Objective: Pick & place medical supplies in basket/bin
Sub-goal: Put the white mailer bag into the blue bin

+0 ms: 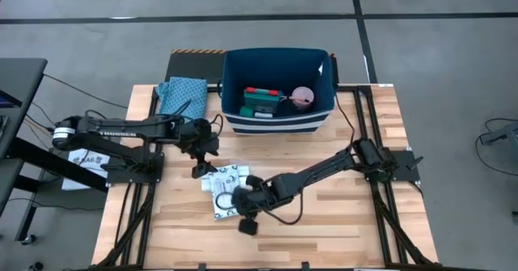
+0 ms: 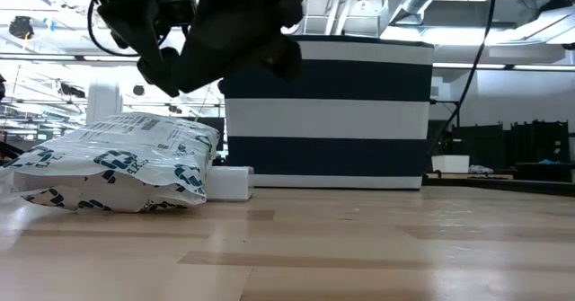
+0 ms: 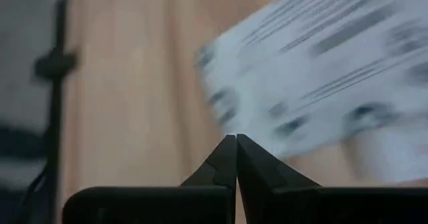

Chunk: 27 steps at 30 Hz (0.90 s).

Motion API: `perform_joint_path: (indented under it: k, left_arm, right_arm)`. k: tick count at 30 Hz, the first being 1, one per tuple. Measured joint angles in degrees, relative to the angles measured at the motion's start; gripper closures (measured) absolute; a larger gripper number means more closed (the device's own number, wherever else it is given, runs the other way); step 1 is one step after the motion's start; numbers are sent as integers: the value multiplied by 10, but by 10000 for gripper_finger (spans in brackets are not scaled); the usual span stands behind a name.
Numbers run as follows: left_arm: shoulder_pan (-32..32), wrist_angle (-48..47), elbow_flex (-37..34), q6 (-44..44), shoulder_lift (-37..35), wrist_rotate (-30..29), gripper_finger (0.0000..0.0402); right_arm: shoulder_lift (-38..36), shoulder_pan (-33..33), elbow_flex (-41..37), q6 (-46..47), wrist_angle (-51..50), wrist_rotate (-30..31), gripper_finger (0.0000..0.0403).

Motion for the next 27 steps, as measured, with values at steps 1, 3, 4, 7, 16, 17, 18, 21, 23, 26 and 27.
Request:
perform_joint_path:
  k: [1,3,4,7,16,17,18,21,23,26,27]
  left_arm:
    - [0,-6,3,3,0,0,85]
    - [0,-13,7,5,0,0,85]
    - [0,-17,10,5,0,2,85]
    - [0,-29,12,5,-1,3,85]
    - [0,-52,12,2,-1,1,85]
    - [0,-52,12,0,-1,3,85]
    - [0,-54,12,-6,-1,6,85]
    - [0,-55,12,-22,-1,12,85]
    - [-1,-54,12,-30,-1,21,85]
    - [-1,-52,12,-34,-1,28,85]
    - [-1,-50,12,-35,-1,28,85]
  right_arm:
    - [0,5,0,-12,-7,-15,403]
    - [0,17,0,-44,-38,-54,403]
    - [0,22,0,-56,-59,-66,403]
    - [0,43,0,-86,-135,-84,403]
    - [23,115,3,-156,-106,77,403]
    - [31,122,4,-164,-97,97,403]
    - [39,129,3,-171,-104,119,403]
    - [70,140,2,-167,-88,138,403]
    - [81,146,3,-142,-68,157,403]
    - [98,149,6,-127,-10,195,403]
    - [104,149,5,-127,18,207,403]
